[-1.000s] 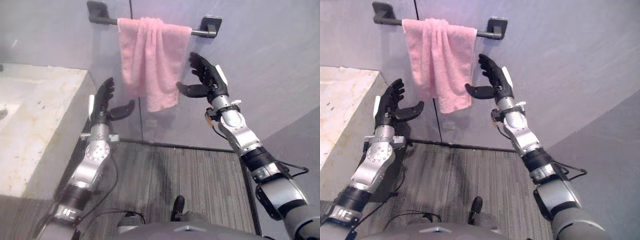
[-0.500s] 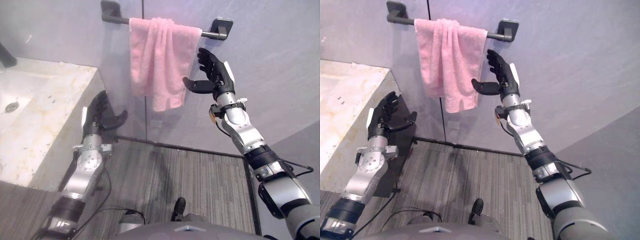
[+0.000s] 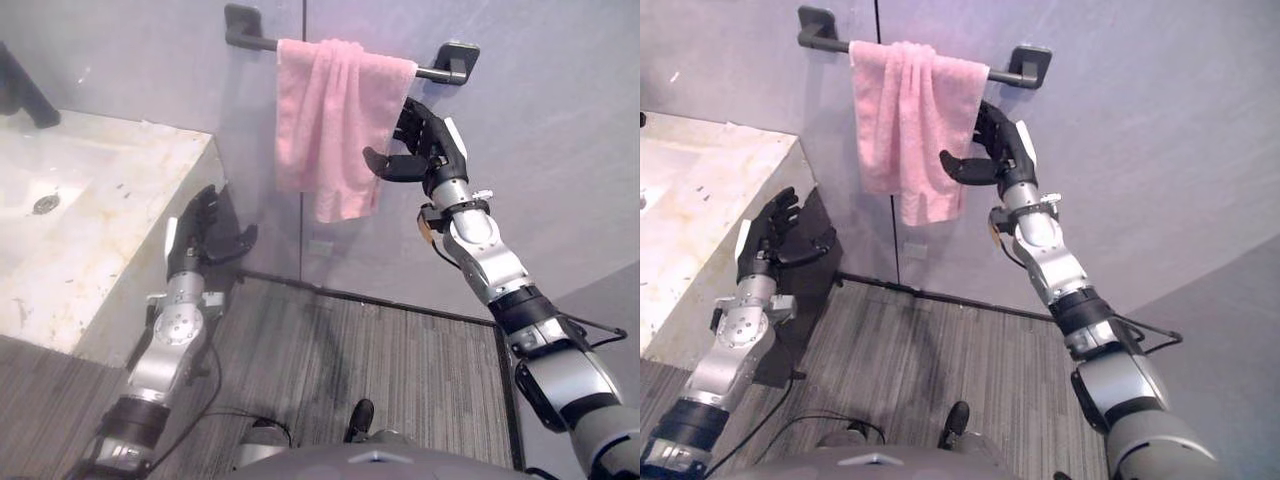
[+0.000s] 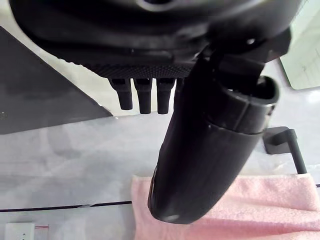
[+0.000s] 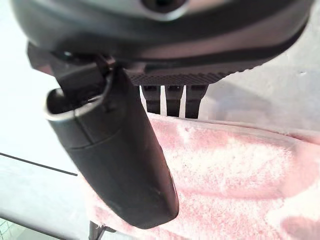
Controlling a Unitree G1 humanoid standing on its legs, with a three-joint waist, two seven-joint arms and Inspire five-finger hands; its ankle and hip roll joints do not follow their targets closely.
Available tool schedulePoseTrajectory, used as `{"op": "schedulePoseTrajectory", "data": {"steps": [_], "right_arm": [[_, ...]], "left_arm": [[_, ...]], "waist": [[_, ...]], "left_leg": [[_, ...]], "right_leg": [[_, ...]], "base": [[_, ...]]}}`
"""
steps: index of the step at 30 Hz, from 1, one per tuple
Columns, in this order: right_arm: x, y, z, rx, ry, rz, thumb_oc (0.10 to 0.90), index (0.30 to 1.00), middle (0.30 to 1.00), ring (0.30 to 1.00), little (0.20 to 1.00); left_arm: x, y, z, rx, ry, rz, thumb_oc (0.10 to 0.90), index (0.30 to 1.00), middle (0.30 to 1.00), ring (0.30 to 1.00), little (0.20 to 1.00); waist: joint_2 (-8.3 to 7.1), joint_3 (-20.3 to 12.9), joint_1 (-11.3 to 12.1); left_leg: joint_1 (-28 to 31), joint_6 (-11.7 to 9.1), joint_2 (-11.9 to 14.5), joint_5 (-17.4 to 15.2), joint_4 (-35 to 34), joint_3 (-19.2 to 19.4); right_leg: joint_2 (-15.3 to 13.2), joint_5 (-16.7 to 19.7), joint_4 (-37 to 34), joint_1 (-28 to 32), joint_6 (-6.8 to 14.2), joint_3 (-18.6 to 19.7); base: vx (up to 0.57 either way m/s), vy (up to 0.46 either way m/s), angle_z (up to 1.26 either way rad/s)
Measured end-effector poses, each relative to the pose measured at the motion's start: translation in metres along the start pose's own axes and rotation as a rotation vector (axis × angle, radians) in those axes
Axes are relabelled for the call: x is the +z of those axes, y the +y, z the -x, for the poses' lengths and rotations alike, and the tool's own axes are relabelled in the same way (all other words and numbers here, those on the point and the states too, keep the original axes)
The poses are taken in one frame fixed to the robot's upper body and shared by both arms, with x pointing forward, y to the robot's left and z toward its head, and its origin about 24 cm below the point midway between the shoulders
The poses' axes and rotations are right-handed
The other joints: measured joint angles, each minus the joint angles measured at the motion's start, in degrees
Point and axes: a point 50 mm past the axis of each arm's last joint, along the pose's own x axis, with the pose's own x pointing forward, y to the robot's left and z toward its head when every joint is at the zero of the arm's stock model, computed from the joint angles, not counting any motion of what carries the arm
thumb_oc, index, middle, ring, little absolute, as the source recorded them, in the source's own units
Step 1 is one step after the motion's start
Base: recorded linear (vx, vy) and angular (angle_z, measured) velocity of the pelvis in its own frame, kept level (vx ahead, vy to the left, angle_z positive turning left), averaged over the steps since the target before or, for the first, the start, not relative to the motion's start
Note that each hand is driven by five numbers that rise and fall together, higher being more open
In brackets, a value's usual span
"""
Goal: Organize the bathroom.
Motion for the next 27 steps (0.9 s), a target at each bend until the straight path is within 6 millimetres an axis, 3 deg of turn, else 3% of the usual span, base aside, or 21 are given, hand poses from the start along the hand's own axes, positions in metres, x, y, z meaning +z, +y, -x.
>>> {"op": "schedulePoseTrajectory", "data": {"steps": [1,2,3,4,5,9,15,22,24,27], "right_arm": [[0.0,0.0,0.0,0.0,0.0,0.0,0.54,0.509,0.509,0.509,0.509],[0.0,0.0,0.0,0.0,0.0,0.0,0.483,0.425,0.425,0.425,0.425],[0.0,0.0,0.0,0.001,0.0,0.0,0.444,0.366,0.366,0.366,0.366],[0.0,0.0,0.0,0.002,0.001,-0.001,0.449,0.373,0.373,0.373,0.373],[-0.001,-0.001,0.0,0.0,0.004,-0.002,0.4,0.3,0.3,0.3,0.3],[0.003,-0.008,-0.003,-0.038,-0.005,-0.039,0.4,0.3,0.3,0.3,0.3],[0.009,-0.002,-0.008,-0.023,-0.027,-0.05,0.4,0.3,0.3,0.3,0.3],[0.013,0.032,-0.018,0.059,-0.03,-0.102,0.4,0.3,0.3,0.3,0.3],[0.016,0.044,-0.021,0.095,-0.035,-0.11,0.4,0.3,0.3,0.3,0.3],[0.015,0.055,-0.022,0.136,-0.028,-0.117,0.4,0.3,0.3,0.3,0.3]], "left_arm": [[-0.002,0.0,0.001,-0.002,0.006,-0.001,0.8,0.9,0.9,0.9,0.9],[-0.002,0.0,0.001,-0.002,0.007,-0.001,0.8,0.9,0.9,0.9,0.9],[-0.002,0.0,0.001,-0.002,0.007,-0.001,0.8,0.9,0.9,0.9,0.9],[-0.002,0.0,0.001,-0.001,0.006,-0.001,0.8,0.9,0.9,0.9,0.9],[-0.002,0.0,0.001,-0.002,0.006,-0.001,0.8,0.9,0.9,0.9,0.9],[0.002,-0.001,-0.002,-0.002,-0.009,0.002,0.8,0.9,0.9,0.9,0.9],[0.02,-0.005,-0.015,0.008,-0.076,0.012,0.8,0.9,0.9,0.9,0.9],[0.107,-0.014,-0.074,0.009,-0.335,-0.03,0.8,0.9,0.9,0.9,0.9],[0.118,-0.01,-0.087,0.033,-0.328,-0.014,0.8,0.9,0.9,0.9,0.9],[0.114,-0.005,-0.1,0.025,-0.256,-0.049,0.8,0.9,0.9,0.9,0.9]], "waist": [[0.0,0.0,0.0],[0.0,0.0,0.02],[0.01,0.0,0.02],[0.05,-0.06,-0.04],[0.07,-0.12,-0.06],[0.11,-0.22,-0.32],[0.05,-0.38,-1.97],[0.28,-0.91,-5.44],[0.82,-1.31,-6.61],[1.47,-1.74,-7.23]], "left_leg": [[-0.01,0.02,-0.02,0.07,0.0,-0.12],[-0.03,0.04,-0.03,0.1,0.0,-0.16],[-0.03,0.05,-0.05,0.13,0.01,-0.17],[-0.01,0.05,-0.07,0.14,0.01,-0.15],[-0.02,0.06,-0.08,0.14,0.01,-0.13],[0.16,0.09,-0.15,0.16,0.03,0.07],[0.54,0.09,-0.27,0.16,-0.02,0.64],[1.97,0.14,-0.46,0.12,-0.29,2.89],[2.54,0.14,-0.5,0.11,-0.36,3.96],[3.14,0.14,-0.46,0.11,-0.37,4.97]], "right_leg": [[-0.03,0.0,0.0,0.0,0.0,-0.03],[-0.05,0.0,0.0,0.0,0.0,-0.03],[-0.06,0.0,0.0,0.0,0.0,-0.03],[-0.07,0.0,0.0,0.0,0.0,0.0],[-0.09,0.0,0.0,0.0,0.0,0.03],[-0.09,0.01,0.0,-0.01,0.0,0.36],[-0.09,0.02,0.01,-0.03,-0.01,0.96],[0.19,0.18,0.01,-0.02,-0.02,3.31],[0.34,0.21,0.01,-0.01,-0.04,4.34],[0.59,0.21,0.02,-0.06,-0.05,5.5]], "base": [[0.03,-0.008,0.05],[0.03,-0.005,0.03],[0.0,0.0,0.0],[0.0,0.0,0.0],[0.0,0.0,0.0],[0.01,-0.001,-0.01],[0.03,0.003,-0.04],[0.05,0.014,-0.16],[0.03,0.021,-0.27],[0.02,0.015,-0.2]]}}
